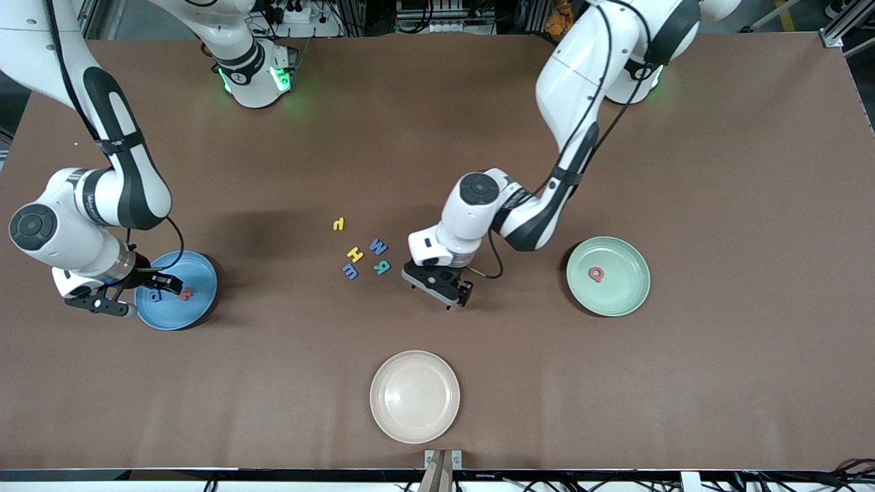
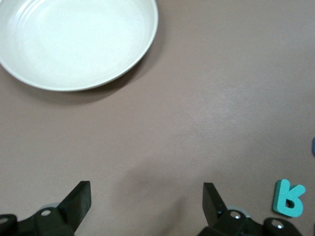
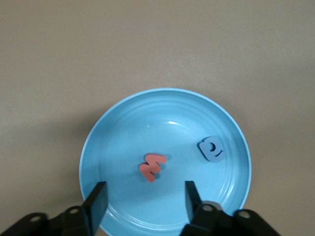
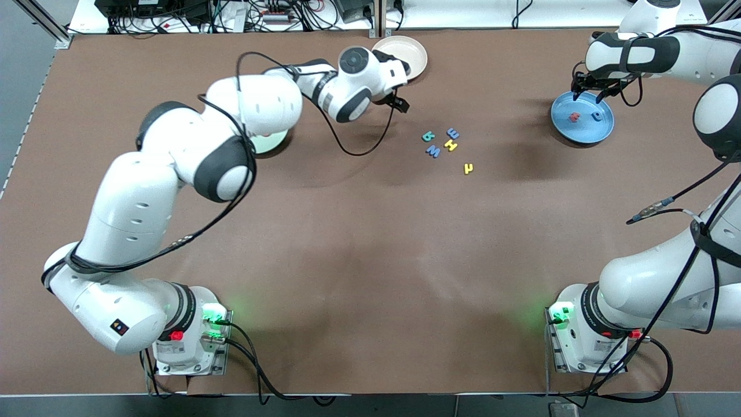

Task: Sort upper and lower case letters into plates
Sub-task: 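Place the pink w on the blue plate while the left gripper reaches letters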

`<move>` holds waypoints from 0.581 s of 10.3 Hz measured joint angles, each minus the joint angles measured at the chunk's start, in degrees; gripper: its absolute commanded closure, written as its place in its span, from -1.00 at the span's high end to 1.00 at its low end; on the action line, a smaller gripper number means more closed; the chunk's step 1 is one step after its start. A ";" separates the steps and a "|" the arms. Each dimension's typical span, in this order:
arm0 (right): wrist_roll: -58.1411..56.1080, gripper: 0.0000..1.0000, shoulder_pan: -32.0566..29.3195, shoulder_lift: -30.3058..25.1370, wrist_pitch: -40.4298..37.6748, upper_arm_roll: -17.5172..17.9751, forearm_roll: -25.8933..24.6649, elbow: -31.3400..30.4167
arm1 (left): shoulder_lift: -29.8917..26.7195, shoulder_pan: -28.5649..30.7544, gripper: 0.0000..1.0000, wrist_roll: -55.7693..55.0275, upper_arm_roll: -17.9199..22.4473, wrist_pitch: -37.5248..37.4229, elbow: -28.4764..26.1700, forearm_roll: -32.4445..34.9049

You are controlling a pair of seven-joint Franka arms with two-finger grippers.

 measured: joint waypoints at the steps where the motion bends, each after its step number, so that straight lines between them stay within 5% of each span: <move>1: 0.00 1.00 -0.01 0.34 -0.01 0.01 -0.01 0.66 | -0.01 -1.97 1.00 -1.42 1.09 0.05 0.97 0.03; 6: 0.00 1.00 -0.02 1.83 -0.35 0.13 -0.02 1.97 | 2.03 -5.04 1.00 -5.69 1.23 4.04 1.93 0.26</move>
